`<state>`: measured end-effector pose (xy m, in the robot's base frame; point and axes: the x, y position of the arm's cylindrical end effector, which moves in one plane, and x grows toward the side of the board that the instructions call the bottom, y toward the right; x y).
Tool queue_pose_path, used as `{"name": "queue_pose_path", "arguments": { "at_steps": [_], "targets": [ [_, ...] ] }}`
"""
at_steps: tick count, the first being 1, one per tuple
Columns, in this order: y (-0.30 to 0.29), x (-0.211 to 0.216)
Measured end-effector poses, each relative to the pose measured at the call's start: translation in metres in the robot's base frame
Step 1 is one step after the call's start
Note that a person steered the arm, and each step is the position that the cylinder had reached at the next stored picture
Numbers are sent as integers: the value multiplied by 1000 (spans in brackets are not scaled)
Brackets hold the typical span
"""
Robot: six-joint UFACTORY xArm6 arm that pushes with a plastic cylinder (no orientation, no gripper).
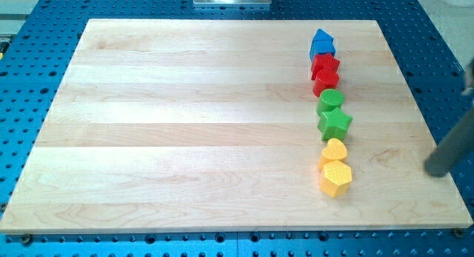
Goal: Move the hexagon parallel to the red star
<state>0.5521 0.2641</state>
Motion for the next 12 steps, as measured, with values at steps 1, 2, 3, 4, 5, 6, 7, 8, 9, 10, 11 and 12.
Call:
{"name": "queue_pose_path", "arguments": {
  "at_steps": [1,2,3,4,5,6,7,8,9,10,11,12],
  "targets": [
    [-75,12],
    [-146,14],
    [-182,16],
    [-186,29],
    [-211,39],
    [-264,15],
    [-274,56],
    [-294,57],
    [-323,18],
    [-323,-47],
    [-324,-116],
    [-345,-94]
  ]
}}
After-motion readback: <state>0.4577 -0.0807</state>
